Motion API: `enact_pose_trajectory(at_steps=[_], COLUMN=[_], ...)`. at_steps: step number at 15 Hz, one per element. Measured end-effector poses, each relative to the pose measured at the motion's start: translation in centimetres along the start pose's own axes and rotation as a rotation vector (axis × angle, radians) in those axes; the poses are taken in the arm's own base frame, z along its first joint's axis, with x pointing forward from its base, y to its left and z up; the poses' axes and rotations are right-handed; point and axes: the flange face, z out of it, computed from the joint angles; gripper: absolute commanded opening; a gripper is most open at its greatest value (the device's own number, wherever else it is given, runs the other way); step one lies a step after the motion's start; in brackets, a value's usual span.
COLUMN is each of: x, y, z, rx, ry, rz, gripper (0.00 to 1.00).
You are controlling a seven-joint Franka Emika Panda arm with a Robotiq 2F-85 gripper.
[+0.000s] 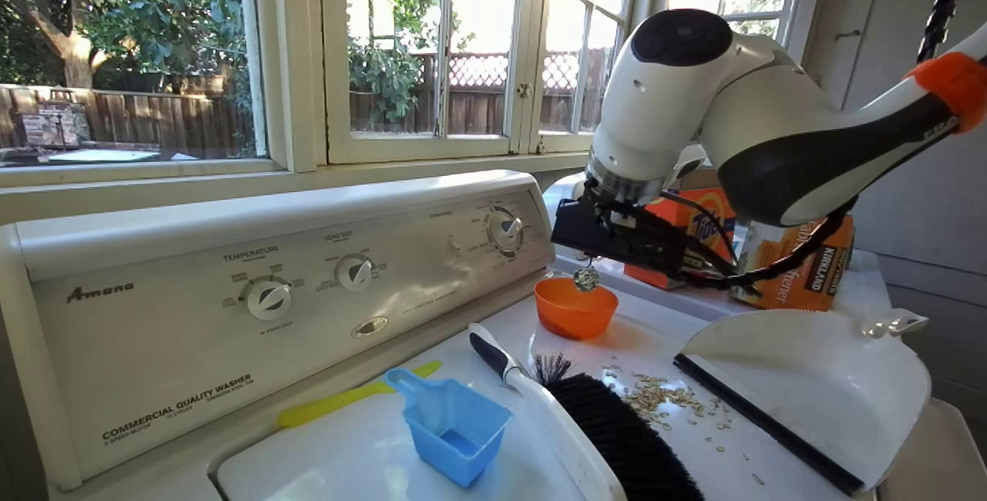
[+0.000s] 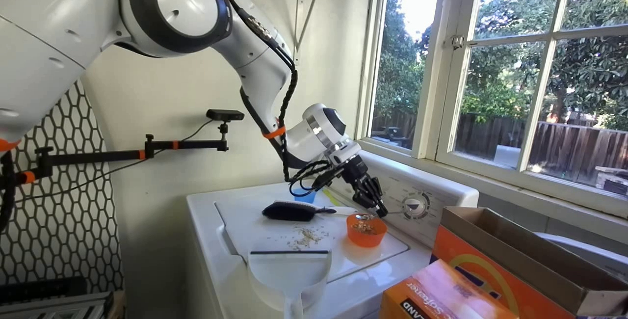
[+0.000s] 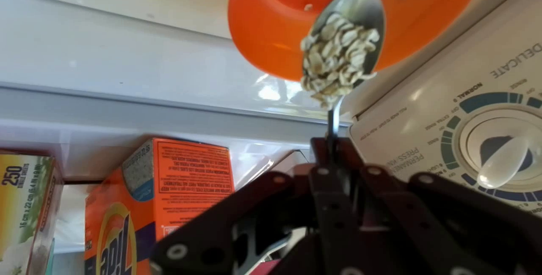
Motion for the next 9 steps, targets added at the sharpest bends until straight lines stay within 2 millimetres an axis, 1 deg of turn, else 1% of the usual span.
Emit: enact_pose_trajectory(at_steps=[9], x=[-1.2], y=[-0.9], z=[-0.5], rx=[-0.04], ry=[0.146], rz=[-0.025], gripper=[0.02])
